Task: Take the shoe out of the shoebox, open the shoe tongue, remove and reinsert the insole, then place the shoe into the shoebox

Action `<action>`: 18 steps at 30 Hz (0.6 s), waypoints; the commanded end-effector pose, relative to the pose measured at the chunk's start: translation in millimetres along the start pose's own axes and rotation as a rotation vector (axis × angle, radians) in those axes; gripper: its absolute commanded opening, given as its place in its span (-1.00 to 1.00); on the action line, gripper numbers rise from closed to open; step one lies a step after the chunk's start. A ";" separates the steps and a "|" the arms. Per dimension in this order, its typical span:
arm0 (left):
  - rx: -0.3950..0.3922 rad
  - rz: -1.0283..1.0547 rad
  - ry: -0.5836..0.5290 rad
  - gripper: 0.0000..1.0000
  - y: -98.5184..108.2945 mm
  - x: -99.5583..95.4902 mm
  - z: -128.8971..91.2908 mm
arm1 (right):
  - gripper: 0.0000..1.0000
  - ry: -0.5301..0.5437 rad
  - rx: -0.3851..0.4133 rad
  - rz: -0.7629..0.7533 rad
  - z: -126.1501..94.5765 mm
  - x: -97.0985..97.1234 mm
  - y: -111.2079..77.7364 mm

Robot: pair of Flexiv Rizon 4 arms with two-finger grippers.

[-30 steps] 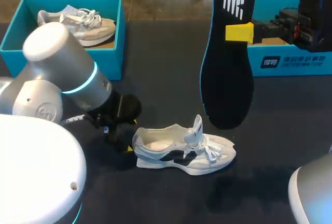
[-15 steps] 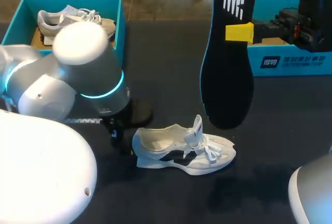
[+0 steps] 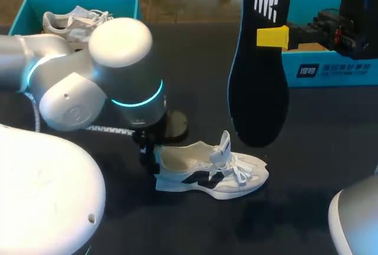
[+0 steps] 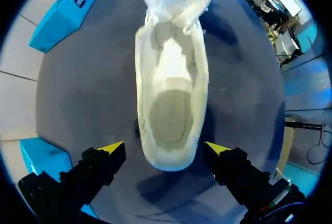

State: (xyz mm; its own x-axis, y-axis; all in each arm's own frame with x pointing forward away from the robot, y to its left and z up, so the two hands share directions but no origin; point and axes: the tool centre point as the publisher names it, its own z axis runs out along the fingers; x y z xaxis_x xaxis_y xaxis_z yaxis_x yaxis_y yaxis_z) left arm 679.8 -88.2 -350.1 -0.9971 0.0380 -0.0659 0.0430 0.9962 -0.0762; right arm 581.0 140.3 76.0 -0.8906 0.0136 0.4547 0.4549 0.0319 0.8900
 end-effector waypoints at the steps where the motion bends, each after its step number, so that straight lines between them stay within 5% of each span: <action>1: 0.009 0.014 0.008 1.00 -9.9 0.4 -21.3 | -1.00 0.004 0.005 0.000 3.5 -3.4 3.0; 18: 0.023 0.024 -0.028 1.00 -71.6 -32.1 -10.6 | -1.00 0.004 0.005 0.000 3.5 -3.4 3.0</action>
State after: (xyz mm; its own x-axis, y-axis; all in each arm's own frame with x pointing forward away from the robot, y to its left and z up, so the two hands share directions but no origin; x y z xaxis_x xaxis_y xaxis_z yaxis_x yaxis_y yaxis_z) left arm 697.2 -144.3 -318.8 -0.9923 0.0594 -0.1090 0.0717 0.9910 -0.1127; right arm 581.0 140.3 76.1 -0.8905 0.0135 0.4547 0.4549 0.0319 0.8900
